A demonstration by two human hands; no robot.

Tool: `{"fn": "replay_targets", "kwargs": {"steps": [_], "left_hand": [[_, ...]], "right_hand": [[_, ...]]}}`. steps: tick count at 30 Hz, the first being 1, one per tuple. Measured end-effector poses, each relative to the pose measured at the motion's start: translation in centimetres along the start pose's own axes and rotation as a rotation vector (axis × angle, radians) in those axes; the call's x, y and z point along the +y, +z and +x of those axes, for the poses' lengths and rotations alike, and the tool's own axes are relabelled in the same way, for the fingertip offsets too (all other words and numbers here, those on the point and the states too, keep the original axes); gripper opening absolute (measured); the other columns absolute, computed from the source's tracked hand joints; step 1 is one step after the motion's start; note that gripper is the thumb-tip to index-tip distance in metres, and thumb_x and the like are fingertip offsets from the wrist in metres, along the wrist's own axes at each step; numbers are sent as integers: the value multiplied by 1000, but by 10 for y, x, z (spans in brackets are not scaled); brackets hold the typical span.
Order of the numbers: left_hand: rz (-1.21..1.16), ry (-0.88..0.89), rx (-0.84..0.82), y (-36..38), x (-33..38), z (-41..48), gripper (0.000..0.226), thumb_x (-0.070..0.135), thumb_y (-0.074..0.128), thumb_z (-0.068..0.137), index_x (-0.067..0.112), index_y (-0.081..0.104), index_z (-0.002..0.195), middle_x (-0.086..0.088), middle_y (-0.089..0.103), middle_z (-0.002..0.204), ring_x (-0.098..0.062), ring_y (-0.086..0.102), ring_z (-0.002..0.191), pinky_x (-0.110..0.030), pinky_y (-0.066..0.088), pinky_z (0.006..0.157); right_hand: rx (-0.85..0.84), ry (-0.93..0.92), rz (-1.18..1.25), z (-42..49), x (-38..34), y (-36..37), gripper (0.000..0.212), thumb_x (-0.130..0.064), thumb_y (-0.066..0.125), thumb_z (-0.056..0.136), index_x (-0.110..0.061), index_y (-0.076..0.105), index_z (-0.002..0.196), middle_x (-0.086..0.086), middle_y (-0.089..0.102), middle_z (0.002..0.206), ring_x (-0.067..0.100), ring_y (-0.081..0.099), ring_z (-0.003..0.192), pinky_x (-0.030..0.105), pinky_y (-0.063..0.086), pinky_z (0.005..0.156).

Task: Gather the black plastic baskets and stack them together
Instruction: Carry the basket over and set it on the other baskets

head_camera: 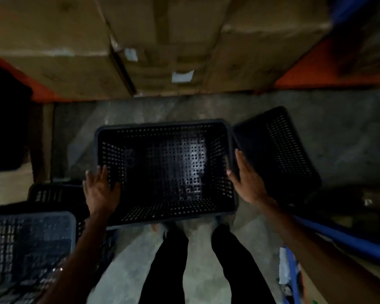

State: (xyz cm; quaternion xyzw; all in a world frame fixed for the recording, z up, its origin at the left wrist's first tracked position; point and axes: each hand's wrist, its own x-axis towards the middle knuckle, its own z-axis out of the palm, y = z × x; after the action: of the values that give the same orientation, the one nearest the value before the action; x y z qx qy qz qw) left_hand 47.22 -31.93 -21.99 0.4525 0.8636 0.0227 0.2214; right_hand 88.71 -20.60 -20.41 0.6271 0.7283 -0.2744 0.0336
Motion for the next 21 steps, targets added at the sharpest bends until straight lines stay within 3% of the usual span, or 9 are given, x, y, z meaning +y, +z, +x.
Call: {"fn": "replay_targets", "kwargs": {"steps": [4, 8, 11, 13, 14, 17, 21], "left_hand": [[-227, -3, -98, -40, 106, -47, 45, 14, 59, 87, 2, 56, 130, -27, 54, 136, -46, 50, 126, -52, 43, 104], [-259, 204, -284, -56, 200, -98, 42, 7, 62, 84, 11, 64, 126, -20, 62, 131, -36, 61, 118, -40, 50, 97], [-216, 303, -377, -61, 263, -121, 39, 11, 62, 84, 17, 66, 122, -16, 73, 87, -32, 71, 79, -34, 54, 69], [-175, 375, -417, -59, 302, -124, 37, 14, 61, 86, 19, 65, 122, -6, 64, 61, -22, 64, 55, -26, 47, 53], [-144, 423, -428, -52, 325, -123, 37, 14, 60, 86, 19, 65, 122, -8, 66, 64, -23, 65, 59, -27, 49, 55], [-46, 547, -432, -22, 383, -107, 35, 15, 58, 87, 14, 64, 121, -21, 71, 105, -37, 68, 99, -38, 53, 86], [38, 630, -461, 64, 458, -42, 35, 20, 56, 87, 7, 64, 118, -22, 69, 113, -36, 65, 108, -41, 52, 93]], "right_hand": [[-23, 181, 87, -59, 3, -64, 72, -41, 48, 97, -19, 13, 156, 12, 31, 158, 30, 40, 141, 34, 36, 111], [30, 401, 315, -120, 10, -104, 72, -35, 52, 97, -14, 16, 155, 15, 34, 156, 29, 36, 143, 33, 31, 115], [34, 505, 469, -157, 30, -116, 70, -31, 54, 97, -15, 18, 155, 12, 34, 157, 26, 36, 143, 30, 32, 112], [56, 606, 559, -167, 48, -116, 68, -30, 55, 97, -17, 22, 154, 12, 41, 153, 28, 43, 139, 32, 37, 108], [74, 664, 608, -169, 62, -113, 67, -30, 56, 96, -16, 25, 154, 12, 43, 152, 27, 44, 138, 32, 37, 107], [132, 756, 668, -162, 105, -97, 62, -27, 57, 96, -14, 32, 151, 12, 48, 148, 27, 48, 135, 30, 38, 106], [184, 873, 709, -113, 191, -41, 61, -26, 60, 94, -11, 37, 149, 14, 53, 144, 28, 52, 131, 32, 41, 104]]}}
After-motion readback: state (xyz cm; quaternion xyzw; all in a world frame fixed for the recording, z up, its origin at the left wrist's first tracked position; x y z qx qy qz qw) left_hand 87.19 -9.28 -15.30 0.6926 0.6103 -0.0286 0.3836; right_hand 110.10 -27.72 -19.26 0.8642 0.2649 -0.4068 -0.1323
